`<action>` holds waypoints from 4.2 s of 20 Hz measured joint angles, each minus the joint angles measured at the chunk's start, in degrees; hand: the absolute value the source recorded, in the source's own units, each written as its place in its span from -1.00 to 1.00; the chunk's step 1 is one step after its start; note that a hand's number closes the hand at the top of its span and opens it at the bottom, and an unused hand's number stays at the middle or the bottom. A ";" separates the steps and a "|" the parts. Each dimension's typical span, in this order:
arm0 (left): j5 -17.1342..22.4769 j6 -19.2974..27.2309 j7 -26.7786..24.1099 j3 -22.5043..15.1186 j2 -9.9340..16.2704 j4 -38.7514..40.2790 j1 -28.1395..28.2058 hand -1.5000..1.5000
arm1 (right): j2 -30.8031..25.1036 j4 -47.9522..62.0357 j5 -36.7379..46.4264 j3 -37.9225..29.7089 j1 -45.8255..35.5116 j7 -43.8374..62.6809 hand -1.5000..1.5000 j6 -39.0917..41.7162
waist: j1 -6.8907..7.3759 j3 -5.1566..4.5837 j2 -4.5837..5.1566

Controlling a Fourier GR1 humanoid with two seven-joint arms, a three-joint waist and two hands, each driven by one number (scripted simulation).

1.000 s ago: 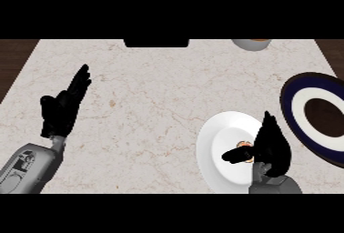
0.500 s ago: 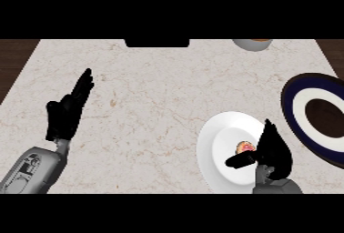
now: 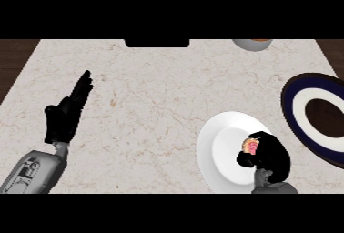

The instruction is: Pick the cupcake from the plate and place it in the plate

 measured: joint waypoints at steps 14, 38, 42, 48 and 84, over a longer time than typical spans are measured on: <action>-1.78 -0.08 2.23 2.59 -1.30 -2.16 1.70 0.00 | -19.91 1.89 -12.04 -11.38 6.15 -28.53 1.00 8.23 | -2.23 0.49 -0.20; -2.10 -1.41 2.64 1.84 -2.20 -3.13 0.43 0.00 | -54.52 36.94 -46.75 -44.51 -3.47 -101.20 1.00 25.35 | 0.93 0.45 0.50; -2.65 -2.01 2.49 1.69 -2.75 -2.27 -0.62 0.00 | -55.83 45.77 -44.93 -40.97 -8.56 -104.24 1.00 24.84 | 1.92 0.32 0.67; -3.43 -2.69 2.03 2.14 -3.67 0.15 -2.28 0.00 | -53.90 53.02 -41.02 -34.00 -18.15 -105.46 1.00 23.04 | 2.23 0.21 0.69; -6.06 -4.89 2.12 5.40 -5.54 -1.61 -0.37 0.00 | -53.78 85.78 -48.18 -43.36 -32.85 -98.75 -1.00 29.48 | 1.54 0.43 1.07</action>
